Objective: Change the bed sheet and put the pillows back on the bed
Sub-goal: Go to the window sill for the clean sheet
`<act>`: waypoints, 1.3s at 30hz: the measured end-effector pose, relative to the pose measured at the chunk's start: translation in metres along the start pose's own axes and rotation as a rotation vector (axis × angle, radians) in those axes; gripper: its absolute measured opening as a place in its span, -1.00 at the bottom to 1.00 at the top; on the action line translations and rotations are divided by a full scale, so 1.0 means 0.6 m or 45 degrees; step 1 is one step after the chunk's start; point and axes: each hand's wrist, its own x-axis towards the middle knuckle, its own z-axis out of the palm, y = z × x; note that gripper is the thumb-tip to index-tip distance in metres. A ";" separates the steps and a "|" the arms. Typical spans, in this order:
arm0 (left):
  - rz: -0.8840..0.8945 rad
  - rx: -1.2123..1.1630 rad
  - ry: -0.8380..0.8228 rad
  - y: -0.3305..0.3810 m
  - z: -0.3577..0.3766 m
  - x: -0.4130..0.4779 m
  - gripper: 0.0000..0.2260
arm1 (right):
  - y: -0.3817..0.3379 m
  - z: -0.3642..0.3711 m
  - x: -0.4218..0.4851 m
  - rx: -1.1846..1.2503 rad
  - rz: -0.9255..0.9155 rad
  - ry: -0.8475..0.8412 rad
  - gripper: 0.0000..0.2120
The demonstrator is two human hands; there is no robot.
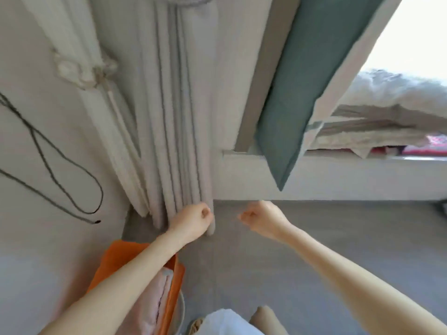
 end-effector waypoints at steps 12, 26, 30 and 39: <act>0.899 0.243 -0.287 0.625 0.182 0.117 -0.85 | 0.458 -0.278 -0.250 0.504 0.683 0.671 -0.68; 1.166 0.320 -0.270 1.118 0.485 0.204 -0.85 | 0.906 -0.452 -0.417 0.876 1.078 1.224 -0.73; 1.243 0.357 -0.274 1.254 0.570 0.257 -0.85 | 1.030 -0.507 -0.427 0.867 1.141 1.268 -0.74; 1.306 0.473 -0.336 1.596 0.806 0.417 -0.82 | 1.372 -0.668 -0.414 0.878 1.269 1.307 -0.72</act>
